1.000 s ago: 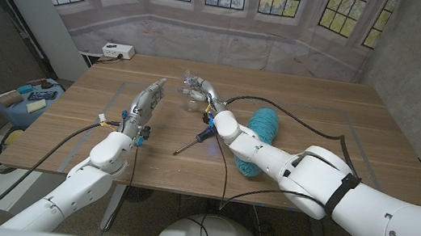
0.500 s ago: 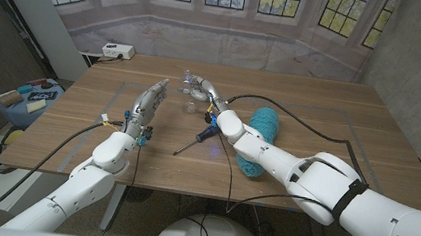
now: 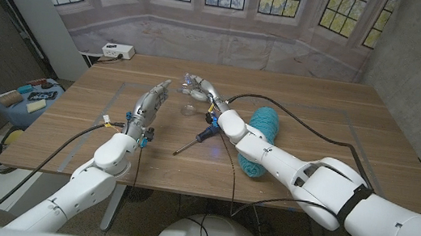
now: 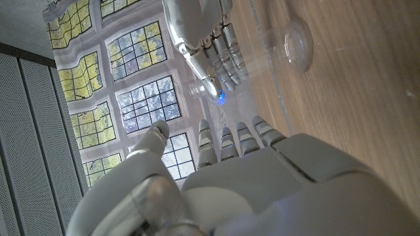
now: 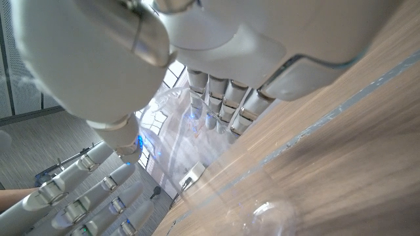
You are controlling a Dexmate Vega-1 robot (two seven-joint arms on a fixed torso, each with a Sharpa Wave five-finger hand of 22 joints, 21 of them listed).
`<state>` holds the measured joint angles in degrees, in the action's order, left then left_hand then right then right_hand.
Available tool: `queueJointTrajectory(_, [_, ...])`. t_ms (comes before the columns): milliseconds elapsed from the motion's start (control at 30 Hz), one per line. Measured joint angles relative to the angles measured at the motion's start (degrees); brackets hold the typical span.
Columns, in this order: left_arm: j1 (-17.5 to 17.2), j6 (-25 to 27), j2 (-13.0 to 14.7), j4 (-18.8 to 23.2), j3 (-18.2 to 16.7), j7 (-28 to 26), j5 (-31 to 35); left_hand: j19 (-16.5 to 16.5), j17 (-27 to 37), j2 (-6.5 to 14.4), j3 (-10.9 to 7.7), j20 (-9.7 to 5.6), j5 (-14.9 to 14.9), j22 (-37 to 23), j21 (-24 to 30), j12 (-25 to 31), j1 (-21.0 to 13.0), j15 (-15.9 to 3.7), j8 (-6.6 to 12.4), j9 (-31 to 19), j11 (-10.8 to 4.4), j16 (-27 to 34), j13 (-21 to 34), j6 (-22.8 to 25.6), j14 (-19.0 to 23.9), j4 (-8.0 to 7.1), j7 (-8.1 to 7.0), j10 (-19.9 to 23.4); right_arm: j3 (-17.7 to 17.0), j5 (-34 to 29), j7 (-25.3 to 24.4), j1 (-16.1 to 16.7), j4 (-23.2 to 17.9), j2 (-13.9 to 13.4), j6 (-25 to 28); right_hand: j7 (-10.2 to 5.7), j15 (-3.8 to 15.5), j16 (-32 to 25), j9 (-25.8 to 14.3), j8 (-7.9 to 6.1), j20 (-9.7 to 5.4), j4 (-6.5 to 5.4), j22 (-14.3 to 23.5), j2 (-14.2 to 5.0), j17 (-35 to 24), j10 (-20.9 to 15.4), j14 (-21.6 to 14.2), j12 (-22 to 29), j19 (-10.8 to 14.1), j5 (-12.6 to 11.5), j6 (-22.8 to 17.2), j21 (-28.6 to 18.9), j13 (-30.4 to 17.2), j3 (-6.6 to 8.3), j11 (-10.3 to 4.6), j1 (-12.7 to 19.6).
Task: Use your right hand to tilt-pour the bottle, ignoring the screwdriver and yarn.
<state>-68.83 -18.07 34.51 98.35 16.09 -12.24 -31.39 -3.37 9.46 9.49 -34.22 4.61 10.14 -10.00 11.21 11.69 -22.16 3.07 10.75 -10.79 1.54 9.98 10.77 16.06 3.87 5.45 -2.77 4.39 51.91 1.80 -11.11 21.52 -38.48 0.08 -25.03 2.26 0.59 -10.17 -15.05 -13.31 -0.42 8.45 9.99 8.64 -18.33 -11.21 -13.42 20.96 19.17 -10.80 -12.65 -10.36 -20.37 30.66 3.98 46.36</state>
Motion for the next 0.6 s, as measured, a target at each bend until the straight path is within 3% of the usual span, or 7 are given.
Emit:
queueJointTrajectory(367, [-0.13,-0.46,0.04,0.01,0.03,0.07,0.28,0.0,0.0,0.0,0.0,0.0,0.0,0.0,0.0,0.0,0.0,0.0,0.0,0.0,0.0,0.0,0.0,0.0,0.0,0.0,0.0,0.0,-0.28,-0.52,0.63,0.43,-0.39,-0.43,-1.41,-0.01,0.01,0.0,0.0,0.0,-0.07,0.0,0.0,0.0,0.27,0.64,0.45,-0.22,-0.53,0.0,0.46,0.0,-0.2,0.0,0.01,0.0])
queueJointTrajectory(600, [-0.08,-0.71,0.12,-0.18,0.03,0.6,0.26,0.0,0.0,0.0,0.0,0.0,0.0,0.0,0.0,0.0,0.0,-0.01,0.0,0.0,0.0,0.0,0.0,0.31,0.01,0.0,-0.31,0.0,-0.55,-0.6,1.22,0.77,-1.5,-0.97,-1.61,0.1,-0.8,0.0,0.01,0.74,0.15,0.0,0.0,-0.22,0.46,2.28,2.07,-0.66,-1.78,0.0,2.16,0.0,-0.25,0.0,0.58,-0.22])
